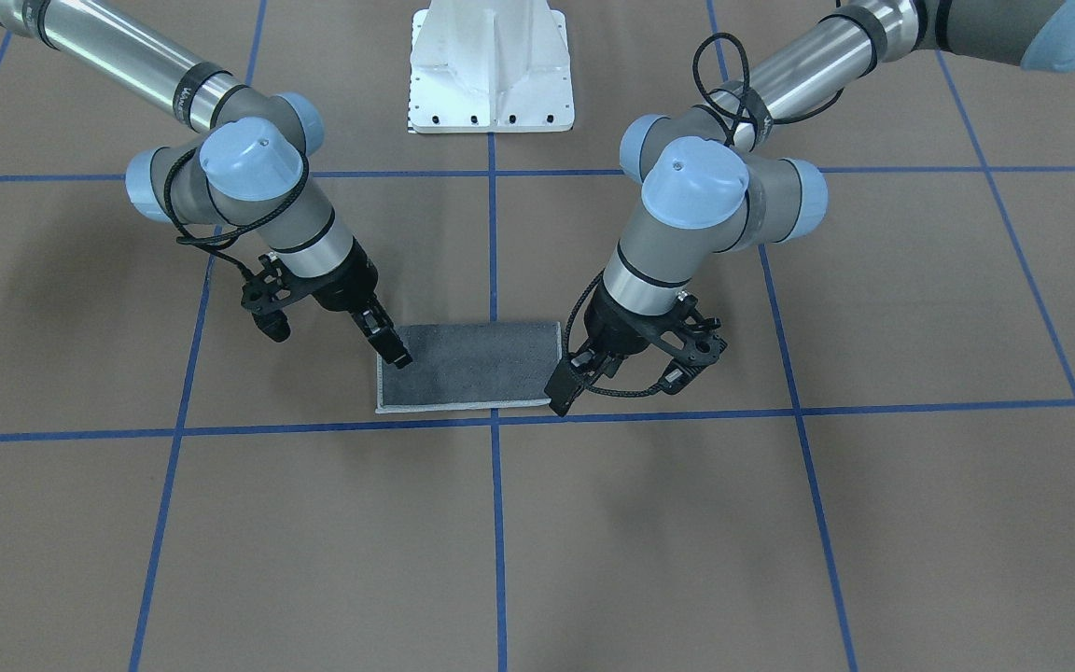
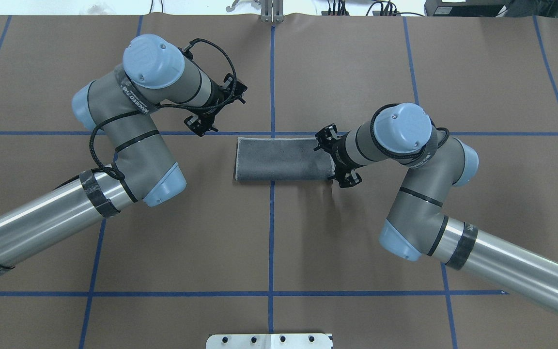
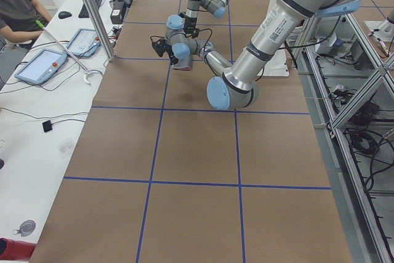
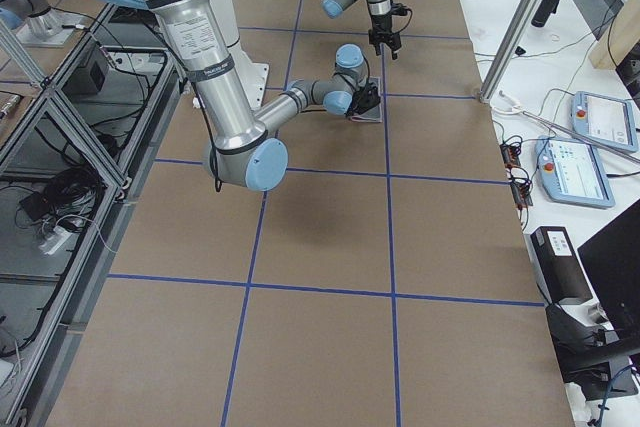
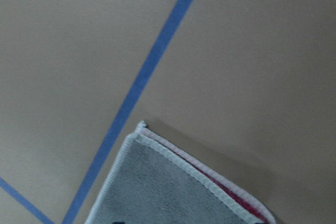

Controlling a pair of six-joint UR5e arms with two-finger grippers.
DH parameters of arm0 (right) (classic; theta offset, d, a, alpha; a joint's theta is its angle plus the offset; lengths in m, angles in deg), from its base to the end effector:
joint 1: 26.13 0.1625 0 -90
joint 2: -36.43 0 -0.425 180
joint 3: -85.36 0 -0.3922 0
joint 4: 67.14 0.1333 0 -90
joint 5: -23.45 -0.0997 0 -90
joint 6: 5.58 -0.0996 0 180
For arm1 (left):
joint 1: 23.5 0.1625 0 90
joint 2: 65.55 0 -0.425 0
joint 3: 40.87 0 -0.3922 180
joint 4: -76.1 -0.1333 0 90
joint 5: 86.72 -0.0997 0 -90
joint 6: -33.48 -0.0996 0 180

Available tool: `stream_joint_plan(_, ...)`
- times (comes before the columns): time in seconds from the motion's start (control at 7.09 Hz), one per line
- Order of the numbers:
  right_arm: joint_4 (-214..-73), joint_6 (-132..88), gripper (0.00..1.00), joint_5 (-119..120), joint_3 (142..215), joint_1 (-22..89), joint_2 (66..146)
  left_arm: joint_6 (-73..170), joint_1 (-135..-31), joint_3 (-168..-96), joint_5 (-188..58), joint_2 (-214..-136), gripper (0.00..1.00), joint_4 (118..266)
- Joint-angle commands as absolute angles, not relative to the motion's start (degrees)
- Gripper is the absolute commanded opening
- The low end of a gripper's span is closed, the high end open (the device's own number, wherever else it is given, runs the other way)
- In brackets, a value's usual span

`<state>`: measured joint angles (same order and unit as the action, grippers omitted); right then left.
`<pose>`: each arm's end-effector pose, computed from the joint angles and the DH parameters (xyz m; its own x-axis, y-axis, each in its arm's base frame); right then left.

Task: Fold towel twice with both arms
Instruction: 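Lower the right gripper and grasp the folded towel's end nearest it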

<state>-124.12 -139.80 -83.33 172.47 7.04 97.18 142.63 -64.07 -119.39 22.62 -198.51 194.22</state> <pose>-0.5220 -0.4661 0.3219 0.0853 0.8534 0.5142 -0.5237 0.4774 -0.7056 0.5087 -0.5676 0.2303 0.2330 -0.6070 -0.7598 0.5008 0.7446 -0.4413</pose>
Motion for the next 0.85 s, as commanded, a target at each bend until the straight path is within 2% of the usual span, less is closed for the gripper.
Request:
stream_joint_plan(0.0, -127.0, -141.6, 0.67, -80.7, 173.1, 4.8, 97.3, 142.9, -63.9, -119.3, 22.5, -198.4, 1.0, 194.4)
stream_joint_plan(0.42, -130.9, -141.6, 0.62, -80.9, 175.4, 4.9, 97.5, 143.3, -63.8, -118.9, 22.5, -198.5, 1.0, 194.8)
stream_joint_plan(0.56, -130.9, -141.6, 0.55, -80.5, 174.8, 4.6, 97.5, 143.3, -63.7, -119.0, 22.5, -198.6, 1.0, 194.7)
stream_joint_plan(0.71, -130.9, -141.6, 0.54, -80.4, 174.7, 4.5, 97.5, 143.3, -63.7, -119.0, 22.5, -198.6, 1.0, 194.7)
